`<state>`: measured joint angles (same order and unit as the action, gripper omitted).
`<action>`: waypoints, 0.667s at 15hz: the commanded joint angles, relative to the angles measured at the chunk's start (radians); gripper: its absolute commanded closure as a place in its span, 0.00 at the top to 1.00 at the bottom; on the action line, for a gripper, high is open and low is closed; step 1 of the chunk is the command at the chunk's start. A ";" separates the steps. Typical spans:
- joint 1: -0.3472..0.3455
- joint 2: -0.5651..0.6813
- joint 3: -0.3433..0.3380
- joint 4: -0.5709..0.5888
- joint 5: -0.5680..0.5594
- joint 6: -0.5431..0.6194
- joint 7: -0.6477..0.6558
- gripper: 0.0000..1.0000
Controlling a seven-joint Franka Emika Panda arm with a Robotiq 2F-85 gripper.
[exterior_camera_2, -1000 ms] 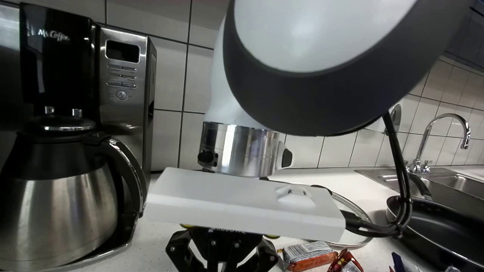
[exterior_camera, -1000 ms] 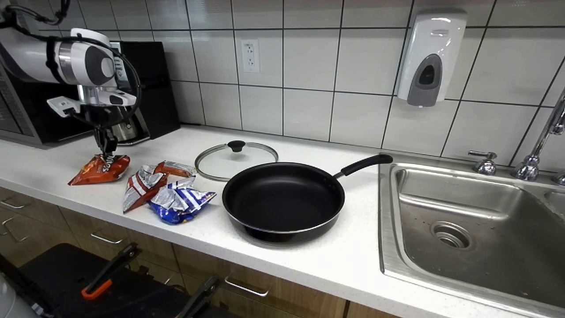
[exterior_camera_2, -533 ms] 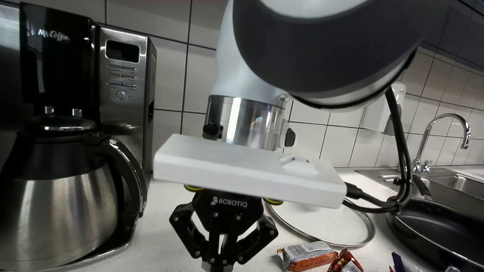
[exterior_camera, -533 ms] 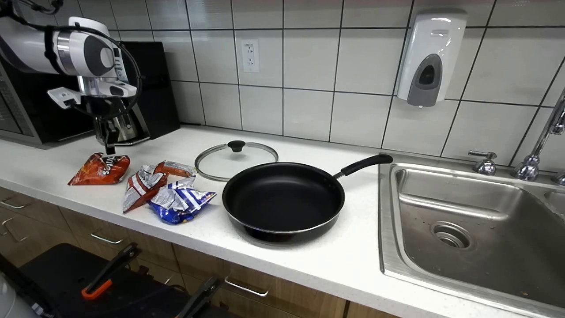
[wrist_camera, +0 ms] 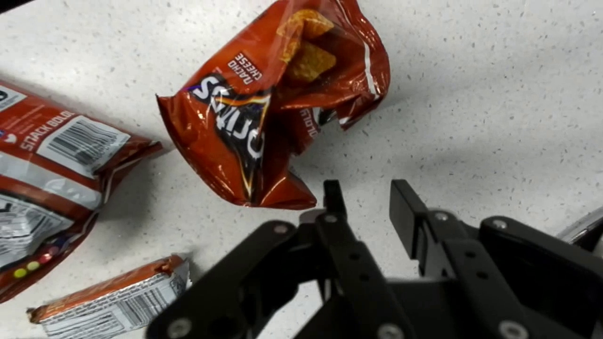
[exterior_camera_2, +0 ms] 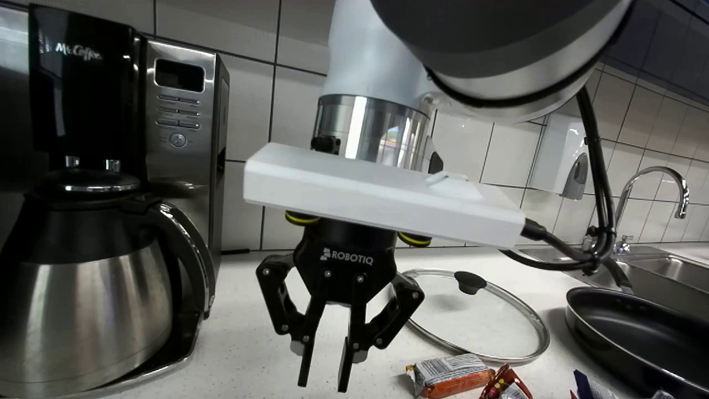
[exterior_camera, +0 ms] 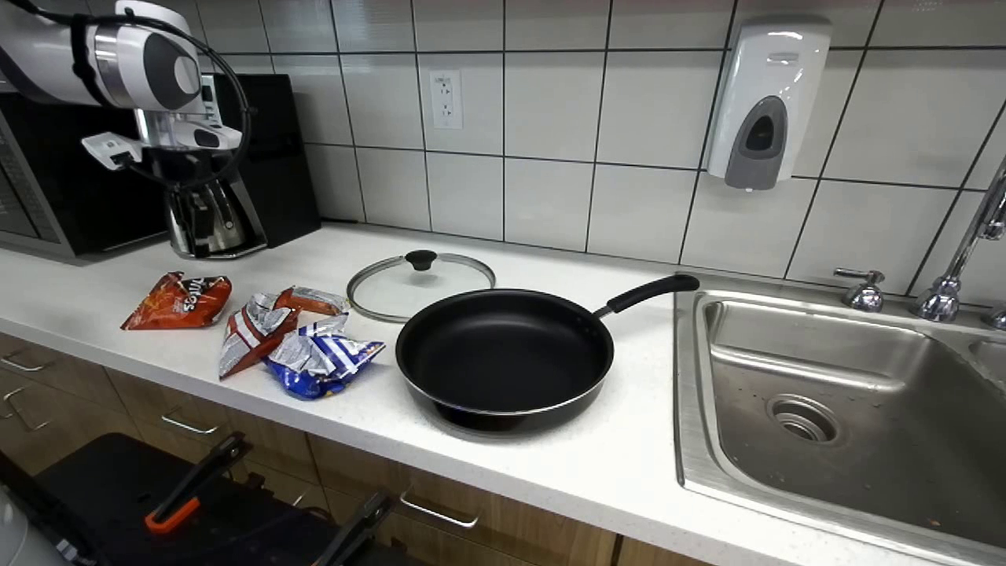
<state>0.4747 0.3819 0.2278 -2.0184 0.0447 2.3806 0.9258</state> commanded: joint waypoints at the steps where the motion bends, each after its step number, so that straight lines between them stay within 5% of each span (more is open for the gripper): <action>1: -0.020 -0.066 0.023 -0.036 0.032 -0.054 -0.032 0.64; 6: -0.017 -0.132 0.037 -0.070 0.060 -0.116 -0.001 0.99; 10: -0.018 -0.159 0.058 -0.100 0.114 -0.164 0.007 1.00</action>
<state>0.4742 0.2760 0.2569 -2.0727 0.1137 2.2632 0.9254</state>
